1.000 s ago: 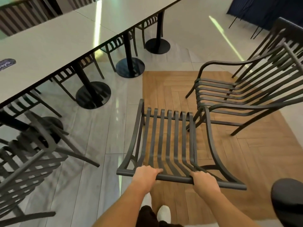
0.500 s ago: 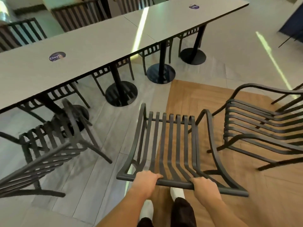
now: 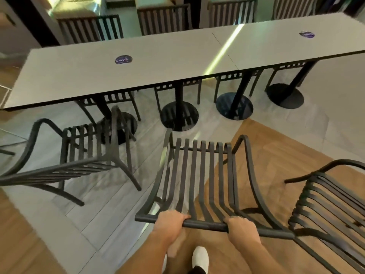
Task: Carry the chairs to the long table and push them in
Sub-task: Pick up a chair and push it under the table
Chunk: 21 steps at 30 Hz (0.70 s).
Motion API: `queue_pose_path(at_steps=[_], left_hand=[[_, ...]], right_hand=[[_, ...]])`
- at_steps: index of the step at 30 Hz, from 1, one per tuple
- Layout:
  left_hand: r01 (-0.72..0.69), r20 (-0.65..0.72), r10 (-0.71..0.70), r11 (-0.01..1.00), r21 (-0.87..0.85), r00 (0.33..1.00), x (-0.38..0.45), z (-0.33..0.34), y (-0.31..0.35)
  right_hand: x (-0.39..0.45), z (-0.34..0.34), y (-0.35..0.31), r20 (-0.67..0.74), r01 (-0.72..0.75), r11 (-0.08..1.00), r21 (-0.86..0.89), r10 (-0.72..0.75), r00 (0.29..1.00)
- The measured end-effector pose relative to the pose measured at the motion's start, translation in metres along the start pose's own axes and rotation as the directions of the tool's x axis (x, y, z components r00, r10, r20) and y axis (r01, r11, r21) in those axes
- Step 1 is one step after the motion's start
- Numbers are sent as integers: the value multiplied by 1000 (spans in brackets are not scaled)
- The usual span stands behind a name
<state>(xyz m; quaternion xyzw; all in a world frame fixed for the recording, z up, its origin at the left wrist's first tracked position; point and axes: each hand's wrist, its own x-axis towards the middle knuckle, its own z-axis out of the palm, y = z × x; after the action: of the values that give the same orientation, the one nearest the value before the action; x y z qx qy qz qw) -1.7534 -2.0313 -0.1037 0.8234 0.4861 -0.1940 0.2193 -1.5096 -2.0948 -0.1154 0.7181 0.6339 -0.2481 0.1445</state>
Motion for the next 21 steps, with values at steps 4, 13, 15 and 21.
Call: queue_pose_path(at_steps=[4,13,15,21], left_hand=[[71,-30,-73,995,-74,997,19,-12,3],[152,-43,-158,981,-121,986,62,-43,-10],[158,-57,-168,978,-138,984,69,-49,-15],[143,-104,-155,983,-112,982,107,-73,-35]], right_hand=[[30,-22,8,-53,35,997,-69,-38,998],[94,-72,10,36,129,978,-166,-125,991],[104,-82,8,52,152,968,-199,-144,988],[147,-117,3,46,174,966,-190,-168,985]])
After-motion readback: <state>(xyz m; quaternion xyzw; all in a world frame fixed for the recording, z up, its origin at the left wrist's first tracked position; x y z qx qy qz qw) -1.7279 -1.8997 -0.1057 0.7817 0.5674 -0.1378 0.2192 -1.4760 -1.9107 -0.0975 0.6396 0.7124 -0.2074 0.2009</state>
